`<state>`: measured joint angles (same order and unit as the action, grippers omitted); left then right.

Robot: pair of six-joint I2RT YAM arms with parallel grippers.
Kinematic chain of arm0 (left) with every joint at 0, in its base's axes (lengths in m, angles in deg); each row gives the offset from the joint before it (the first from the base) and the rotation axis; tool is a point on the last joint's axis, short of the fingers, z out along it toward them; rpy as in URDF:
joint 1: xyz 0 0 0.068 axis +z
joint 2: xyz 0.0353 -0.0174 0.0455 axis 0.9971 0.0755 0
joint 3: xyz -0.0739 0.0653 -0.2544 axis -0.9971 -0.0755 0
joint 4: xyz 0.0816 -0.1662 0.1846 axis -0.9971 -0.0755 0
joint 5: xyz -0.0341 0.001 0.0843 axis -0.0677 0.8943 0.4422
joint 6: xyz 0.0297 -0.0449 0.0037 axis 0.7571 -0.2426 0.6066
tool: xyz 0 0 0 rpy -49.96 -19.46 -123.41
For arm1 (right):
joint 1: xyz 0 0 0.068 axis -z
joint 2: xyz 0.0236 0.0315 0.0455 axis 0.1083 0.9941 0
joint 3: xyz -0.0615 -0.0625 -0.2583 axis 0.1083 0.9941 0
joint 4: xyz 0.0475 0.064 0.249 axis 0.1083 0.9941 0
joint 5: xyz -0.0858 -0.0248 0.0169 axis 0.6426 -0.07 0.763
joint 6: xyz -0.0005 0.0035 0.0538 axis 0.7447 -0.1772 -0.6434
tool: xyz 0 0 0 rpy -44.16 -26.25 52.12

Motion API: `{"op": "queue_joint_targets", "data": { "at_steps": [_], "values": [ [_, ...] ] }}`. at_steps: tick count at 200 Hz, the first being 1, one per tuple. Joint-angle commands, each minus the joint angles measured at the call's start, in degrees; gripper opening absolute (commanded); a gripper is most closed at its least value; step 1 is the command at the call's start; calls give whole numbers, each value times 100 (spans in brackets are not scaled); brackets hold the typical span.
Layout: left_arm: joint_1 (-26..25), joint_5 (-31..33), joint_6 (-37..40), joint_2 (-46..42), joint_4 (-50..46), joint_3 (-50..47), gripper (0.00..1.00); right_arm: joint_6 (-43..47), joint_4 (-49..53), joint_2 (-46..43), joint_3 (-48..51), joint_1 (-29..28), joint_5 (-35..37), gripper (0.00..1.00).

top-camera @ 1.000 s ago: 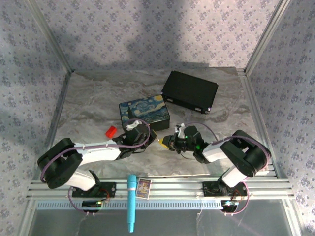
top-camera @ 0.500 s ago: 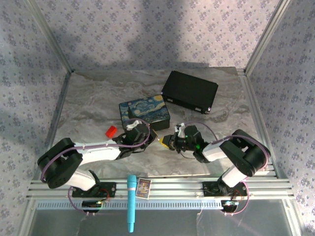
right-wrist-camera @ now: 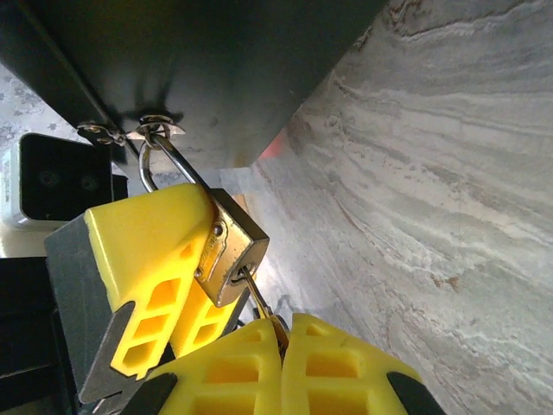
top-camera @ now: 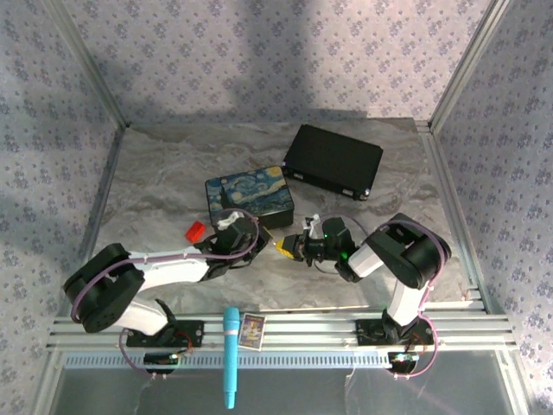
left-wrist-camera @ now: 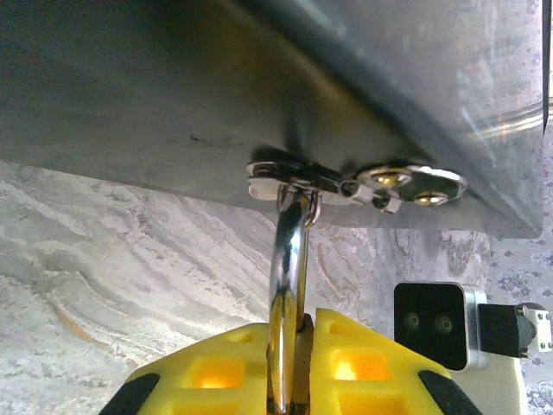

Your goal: Unlock a padlock with a key

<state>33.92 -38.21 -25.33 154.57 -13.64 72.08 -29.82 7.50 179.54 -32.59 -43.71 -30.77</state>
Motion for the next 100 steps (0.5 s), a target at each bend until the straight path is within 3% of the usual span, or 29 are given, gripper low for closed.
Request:
{"op": "queue_joint_targets", "data": {
  "at_steps": [1, 61, 100],
  "values": [
    [-108, -486, -215, -353, 826, -52, 0, -91, -551, 200, -322, 106, -96, 0],
    [-30, -563, -277, -496, 1123, -144, 0, -544, -1233, 785, -656, 148, -420, 0],
    [18, -835, -520, -245, 1929, -248, 0, -596, -1413, 825, -709, 74, -463, 0]
  ]
}}
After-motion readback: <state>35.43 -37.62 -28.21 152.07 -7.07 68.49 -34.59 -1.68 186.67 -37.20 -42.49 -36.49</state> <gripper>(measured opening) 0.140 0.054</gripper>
